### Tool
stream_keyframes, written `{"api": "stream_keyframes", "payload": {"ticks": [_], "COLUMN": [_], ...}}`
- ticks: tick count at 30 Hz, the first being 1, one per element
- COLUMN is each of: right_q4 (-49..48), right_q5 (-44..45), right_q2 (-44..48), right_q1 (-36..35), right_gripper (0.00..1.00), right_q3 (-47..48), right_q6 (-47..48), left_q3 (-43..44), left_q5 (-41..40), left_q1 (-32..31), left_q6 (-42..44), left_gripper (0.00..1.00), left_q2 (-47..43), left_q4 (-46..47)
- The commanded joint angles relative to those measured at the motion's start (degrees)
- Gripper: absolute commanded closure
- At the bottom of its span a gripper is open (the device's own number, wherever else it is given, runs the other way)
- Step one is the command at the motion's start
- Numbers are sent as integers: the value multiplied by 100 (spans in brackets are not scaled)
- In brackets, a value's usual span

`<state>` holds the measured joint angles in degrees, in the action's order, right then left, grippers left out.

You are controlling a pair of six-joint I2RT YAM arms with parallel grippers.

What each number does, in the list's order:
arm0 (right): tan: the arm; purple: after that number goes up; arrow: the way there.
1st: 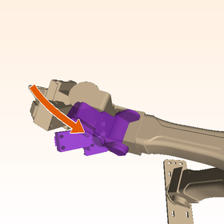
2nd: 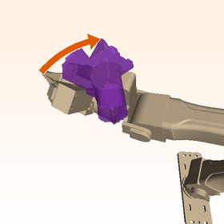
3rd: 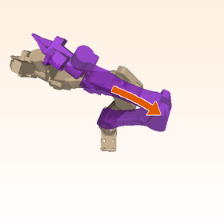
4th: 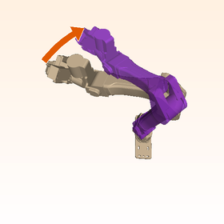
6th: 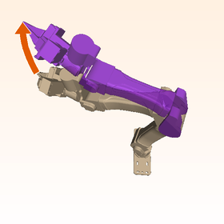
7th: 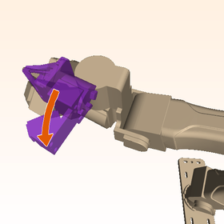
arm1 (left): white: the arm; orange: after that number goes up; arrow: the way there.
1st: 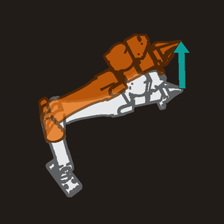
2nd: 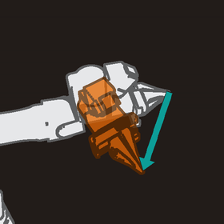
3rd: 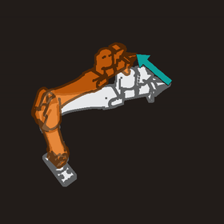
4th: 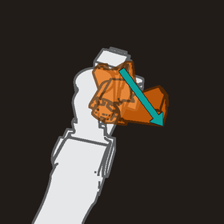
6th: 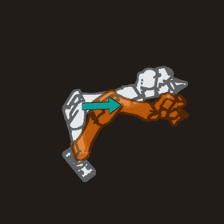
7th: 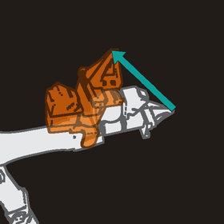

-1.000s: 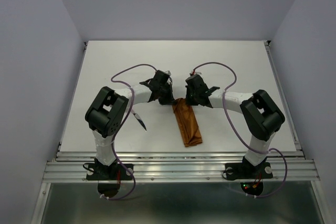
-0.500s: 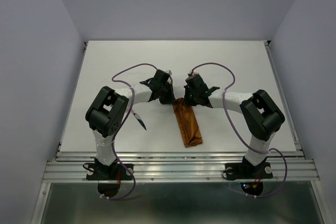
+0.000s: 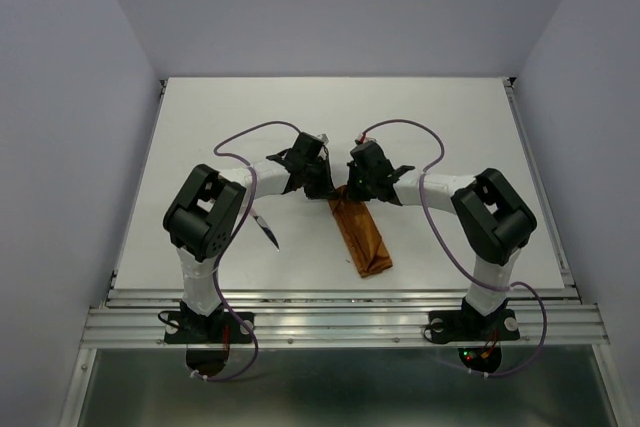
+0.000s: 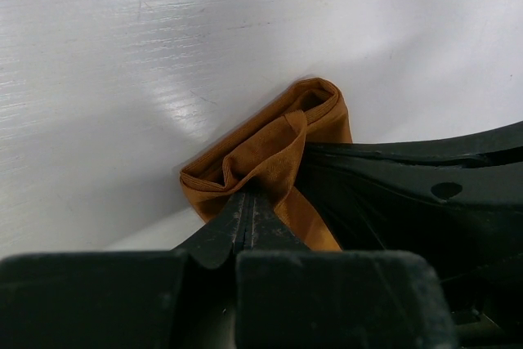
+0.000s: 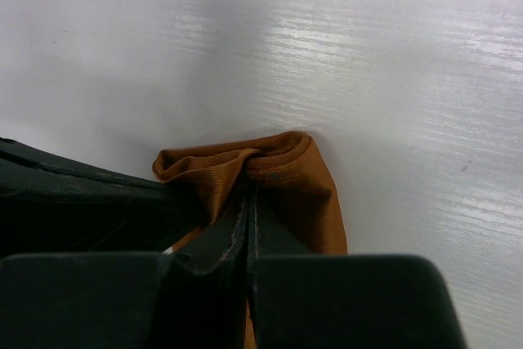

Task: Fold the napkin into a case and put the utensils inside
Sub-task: Smooth out the smaller rectangle-folded napkin at the center of the board.

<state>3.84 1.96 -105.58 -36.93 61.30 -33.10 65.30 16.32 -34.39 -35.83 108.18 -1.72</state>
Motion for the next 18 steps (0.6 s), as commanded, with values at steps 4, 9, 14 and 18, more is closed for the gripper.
{"api": "stream_keyframes", "payload": {"ticks": [4, 9, 14, 18], "right_q4": [-164, -164, -190, -234], "right_q5": [-125, -134, -117, -134], "right_q2": [-173, -200, -165, -191], "right_q1": [-139, -139, -192, -192], "right_gripper": [99, 99, 99, 99], "right_q3": [163, 181, 49, -30], "right_q6": [-91, -109, -126, -161], "left_q3": [159, 238, 255, 273], "left_q5": [223, 240, 284, 302], "left_q1": [-24, -24, -24, -24], "left_q6": [24, 24, -46, -55], "left_gripper": [100, 100, 100, 100], "left_q2": [-87, 124, 160, 142], "left_q4": [128, 128, 321, 339]}}
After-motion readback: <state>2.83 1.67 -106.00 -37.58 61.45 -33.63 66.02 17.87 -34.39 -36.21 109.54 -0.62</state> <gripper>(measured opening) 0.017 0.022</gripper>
